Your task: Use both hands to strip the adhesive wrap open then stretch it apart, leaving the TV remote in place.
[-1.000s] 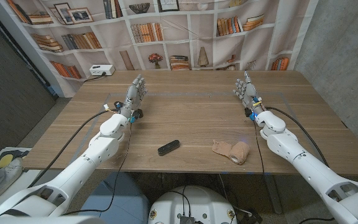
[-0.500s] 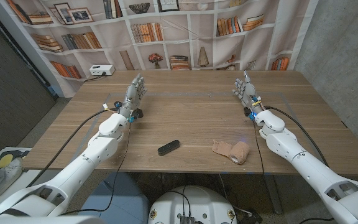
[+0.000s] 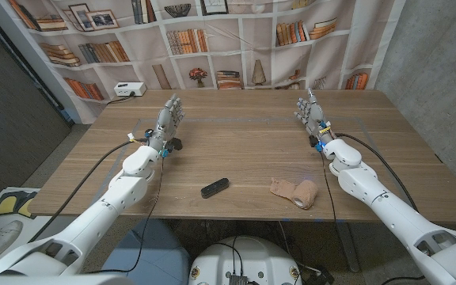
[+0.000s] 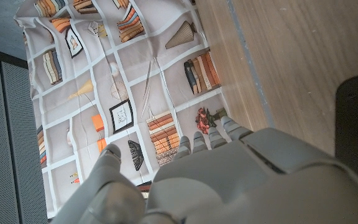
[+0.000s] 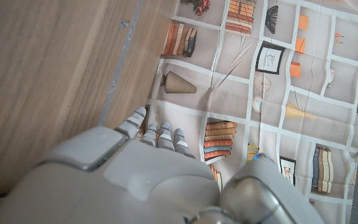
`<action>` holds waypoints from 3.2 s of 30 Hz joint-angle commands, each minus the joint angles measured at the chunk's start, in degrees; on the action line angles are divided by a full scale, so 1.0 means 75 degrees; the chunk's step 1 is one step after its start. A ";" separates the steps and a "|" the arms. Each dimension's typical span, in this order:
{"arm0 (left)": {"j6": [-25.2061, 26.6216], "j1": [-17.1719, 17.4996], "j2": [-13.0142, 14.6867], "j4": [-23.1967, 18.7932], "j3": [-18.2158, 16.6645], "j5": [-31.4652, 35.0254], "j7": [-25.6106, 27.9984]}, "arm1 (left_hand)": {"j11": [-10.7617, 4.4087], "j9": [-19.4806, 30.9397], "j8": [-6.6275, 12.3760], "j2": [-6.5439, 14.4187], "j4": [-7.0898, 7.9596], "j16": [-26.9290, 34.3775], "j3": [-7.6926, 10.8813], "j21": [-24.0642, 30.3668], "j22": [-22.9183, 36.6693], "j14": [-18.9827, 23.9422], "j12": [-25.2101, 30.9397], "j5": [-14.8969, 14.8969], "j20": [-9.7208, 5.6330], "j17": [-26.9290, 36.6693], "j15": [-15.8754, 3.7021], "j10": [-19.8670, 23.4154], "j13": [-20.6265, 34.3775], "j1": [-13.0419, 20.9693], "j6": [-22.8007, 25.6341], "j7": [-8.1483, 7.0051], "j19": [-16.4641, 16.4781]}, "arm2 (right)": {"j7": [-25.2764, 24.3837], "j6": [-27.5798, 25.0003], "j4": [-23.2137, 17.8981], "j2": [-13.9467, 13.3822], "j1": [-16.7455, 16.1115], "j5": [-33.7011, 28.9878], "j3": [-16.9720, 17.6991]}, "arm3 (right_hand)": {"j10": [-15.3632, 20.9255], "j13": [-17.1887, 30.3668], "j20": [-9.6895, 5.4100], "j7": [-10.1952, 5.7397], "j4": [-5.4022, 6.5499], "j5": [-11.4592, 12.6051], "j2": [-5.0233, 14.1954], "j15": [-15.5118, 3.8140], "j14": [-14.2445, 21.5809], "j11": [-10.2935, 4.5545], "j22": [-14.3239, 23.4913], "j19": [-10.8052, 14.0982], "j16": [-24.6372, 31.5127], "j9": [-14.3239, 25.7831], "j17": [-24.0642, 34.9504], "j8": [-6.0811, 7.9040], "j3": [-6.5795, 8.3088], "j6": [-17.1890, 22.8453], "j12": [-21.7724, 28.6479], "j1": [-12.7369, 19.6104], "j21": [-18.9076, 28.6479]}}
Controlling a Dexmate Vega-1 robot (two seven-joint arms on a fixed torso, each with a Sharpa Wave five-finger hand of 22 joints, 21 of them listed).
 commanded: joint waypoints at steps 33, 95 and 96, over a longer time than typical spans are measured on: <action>0.0136 0.0430 0.0204 -0.0896 0.0084 0.0457 0.0538 | 0.0035 0.0016 0.0022 0.0009 -0.0030 0.0037 0.0021 0.0035 0.0043 -0.0043 -0.0034 0.0021 0.0080 0.0044 0.0031 0.0034 0.0034 0.0009 0.0022 0.0039 0.0041 | 0.0876 0.0622 -0.0080 -0.0832 0.0064 -0.0709 -0.0122 | -0.0048 0.0025 0.0055 0.0060 -0.0432 -0.0105 -0.0042 -0.0128 -0.0130 -0.0052 0.0017 -0.0045 -0.0006 0.0034 0.0017 0.0012 0.0173 -0.0100 -0.0006 0.0661 0.0010; 0.0383 0.0398 0.0149 -0.0908 0.0228 0.0615 0.0752 | 0.0045 0.0016 0.0006 0.0033 -0.0071 0.0026 0.0017 0.0019 0.0043 -0.0043 -0.0075 0.0023 0.0070 0.0042 0.0035 0.0055 0.0037 -0.0025 0.0026 0.0059 0.0028 | 0.1073 0.2037 0.0479 -0.1712 0.0749 -0.2777 -0.0533 | 0.0036 0.0029 0.0031 -0.0100 -0.0843 -0.0151 -0.0160 -0.0404 -0.0159 -0.0183 0.0017 -0.0113 0.0046 0.0042 0.0003 0.0064 0.0259 -0.0037 0.0035 0.1182 0.0081; 0.0382 0.0410 0.0156 -0.0912 0.0226 0.0614 0.0750 | 0.0035 0.0016 0.0006 0.0034 -0.0072 0.0028 0.0018 0.0020 0.0043 -0.0040 -0.0075 0.0023 0.0065 0.0042 0.0037 0.0057 0.0037 -0.0025 0.0026 0.0059 0.0030 | 0.1079 0.2019 0.0448 -0.1731 0.0739 -0.2778 -0.0530 | 0.0097 0.0028 0.0028 -0.0116 -0.0868 -0.0149 -0.0173 -0.0426 -0.0123 -0.0175 0.0016 -0.0045 0.0055 0.0042 0.0002 0.0078 0.0261 0.0007 0.0055 0.1212 0.0100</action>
